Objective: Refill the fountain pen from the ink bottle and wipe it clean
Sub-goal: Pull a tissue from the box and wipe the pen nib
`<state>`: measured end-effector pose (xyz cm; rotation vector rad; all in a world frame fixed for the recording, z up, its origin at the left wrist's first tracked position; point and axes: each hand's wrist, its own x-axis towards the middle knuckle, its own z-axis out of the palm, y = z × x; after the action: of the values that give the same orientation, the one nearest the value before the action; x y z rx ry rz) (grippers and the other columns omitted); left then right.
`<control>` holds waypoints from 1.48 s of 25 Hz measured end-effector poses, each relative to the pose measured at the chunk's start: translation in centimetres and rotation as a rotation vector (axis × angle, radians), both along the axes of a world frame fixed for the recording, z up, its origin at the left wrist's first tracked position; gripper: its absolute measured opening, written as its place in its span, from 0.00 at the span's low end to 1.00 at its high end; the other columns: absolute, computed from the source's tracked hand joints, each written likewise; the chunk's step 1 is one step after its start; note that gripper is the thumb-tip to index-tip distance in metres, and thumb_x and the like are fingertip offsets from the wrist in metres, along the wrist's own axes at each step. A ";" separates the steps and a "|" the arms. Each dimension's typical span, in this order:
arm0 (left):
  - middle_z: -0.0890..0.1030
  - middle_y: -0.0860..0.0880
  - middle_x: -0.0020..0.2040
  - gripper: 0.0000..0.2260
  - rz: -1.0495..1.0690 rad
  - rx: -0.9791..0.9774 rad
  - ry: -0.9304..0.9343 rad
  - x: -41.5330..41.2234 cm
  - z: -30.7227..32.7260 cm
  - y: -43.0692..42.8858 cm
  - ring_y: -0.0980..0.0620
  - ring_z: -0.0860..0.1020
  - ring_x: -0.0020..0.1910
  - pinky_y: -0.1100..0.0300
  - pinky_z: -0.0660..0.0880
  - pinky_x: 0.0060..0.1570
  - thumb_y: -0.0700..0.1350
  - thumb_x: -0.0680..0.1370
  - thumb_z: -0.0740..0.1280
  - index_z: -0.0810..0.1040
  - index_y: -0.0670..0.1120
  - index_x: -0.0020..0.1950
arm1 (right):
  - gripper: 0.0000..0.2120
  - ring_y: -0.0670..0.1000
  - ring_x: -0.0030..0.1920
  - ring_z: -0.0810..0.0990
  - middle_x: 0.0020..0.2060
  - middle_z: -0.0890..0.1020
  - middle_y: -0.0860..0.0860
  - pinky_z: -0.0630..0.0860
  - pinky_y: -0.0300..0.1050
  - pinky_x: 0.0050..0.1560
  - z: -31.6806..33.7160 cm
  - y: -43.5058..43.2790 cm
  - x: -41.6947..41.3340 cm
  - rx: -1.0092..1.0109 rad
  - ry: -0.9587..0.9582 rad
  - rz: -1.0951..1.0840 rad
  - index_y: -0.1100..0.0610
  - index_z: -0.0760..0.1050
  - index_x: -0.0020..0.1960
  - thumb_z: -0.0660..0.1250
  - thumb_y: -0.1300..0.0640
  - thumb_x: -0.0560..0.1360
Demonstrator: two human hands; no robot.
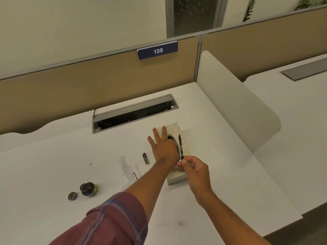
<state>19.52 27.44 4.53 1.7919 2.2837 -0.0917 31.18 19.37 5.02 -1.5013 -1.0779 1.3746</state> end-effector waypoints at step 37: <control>0.85 0.38 0.66 0.15 0.657 0.548 -2.046 -17.3 7.4 -19.7 0.41 0.84 0.66 0.45 0.81 0.65 0.43 0.88 0.60 0.77 0.38 0.70 | 0.08 0.45 0.37 0.83 0.35 0.85 0.45 0.80 0.42 0.38 5.5 -10.2 -13.4 0.444 -0.385 0.334 0.52 0.85 0.47 0.67 0.59 0.80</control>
<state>2.20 7.76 11.94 0.2774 0.9845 1.6334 17.80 9.15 10.52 -1.3145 -1.8102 0.9752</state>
